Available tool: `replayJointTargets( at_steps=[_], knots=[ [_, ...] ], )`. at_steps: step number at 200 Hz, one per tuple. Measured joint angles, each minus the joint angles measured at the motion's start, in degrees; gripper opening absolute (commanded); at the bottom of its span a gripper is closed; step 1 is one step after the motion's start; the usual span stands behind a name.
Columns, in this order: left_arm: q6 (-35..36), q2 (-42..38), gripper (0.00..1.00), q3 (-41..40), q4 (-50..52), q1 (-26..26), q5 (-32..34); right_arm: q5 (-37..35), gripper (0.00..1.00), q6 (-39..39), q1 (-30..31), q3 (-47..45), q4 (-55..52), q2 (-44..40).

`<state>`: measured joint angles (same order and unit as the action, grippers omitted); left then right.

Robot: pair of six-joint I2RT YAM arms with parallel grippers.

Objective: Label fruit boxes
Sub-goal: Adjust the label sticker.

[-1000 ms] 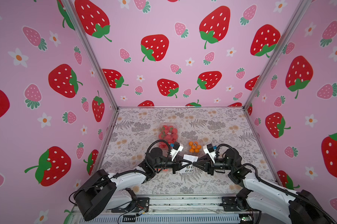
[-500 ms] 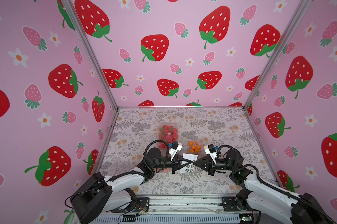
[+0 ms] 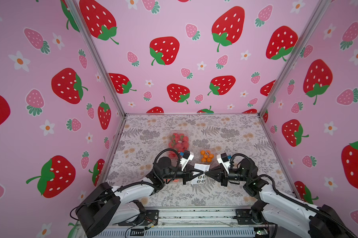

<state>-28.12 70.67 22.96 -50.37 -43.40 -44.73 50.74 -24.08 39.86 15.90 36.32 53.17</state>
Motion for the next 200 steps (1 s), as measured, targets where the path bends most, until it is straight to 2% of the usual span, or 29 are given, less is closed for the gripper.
replayJointTargets(
  at_steps=[16,42,76,126,200],
  knots=[
    [0.1,-0.2,0.00,0.0,0.1,0.0,0.0,-0.2,0.10,0.0,0.0,0.0,-0.4,-1.3],
    [0.4,-0.9,0.00,0.0,0.7,0.0,0.1,-0.3,0.00,0.2,0.0,0.0,-0.3,-2.4],
    [0.5,-1.3,0.00,0.0,1.3,-0.1,0.1,-0.3,0.00,0.3,0.0,0.0,0.0,-1.7],
    [-0.2,1.6,0.00,0.0,-0.1,-1.3,-0.4,1.8,0.00,-0.1,0.1,0.5,2.2,3.8],
    [-0.3,1.1,0.00,-0.2,-1.7,0.4,-1.5,3.7,0.00,-2.0,0.2,0.5,7.0,4.2]
  ],
)
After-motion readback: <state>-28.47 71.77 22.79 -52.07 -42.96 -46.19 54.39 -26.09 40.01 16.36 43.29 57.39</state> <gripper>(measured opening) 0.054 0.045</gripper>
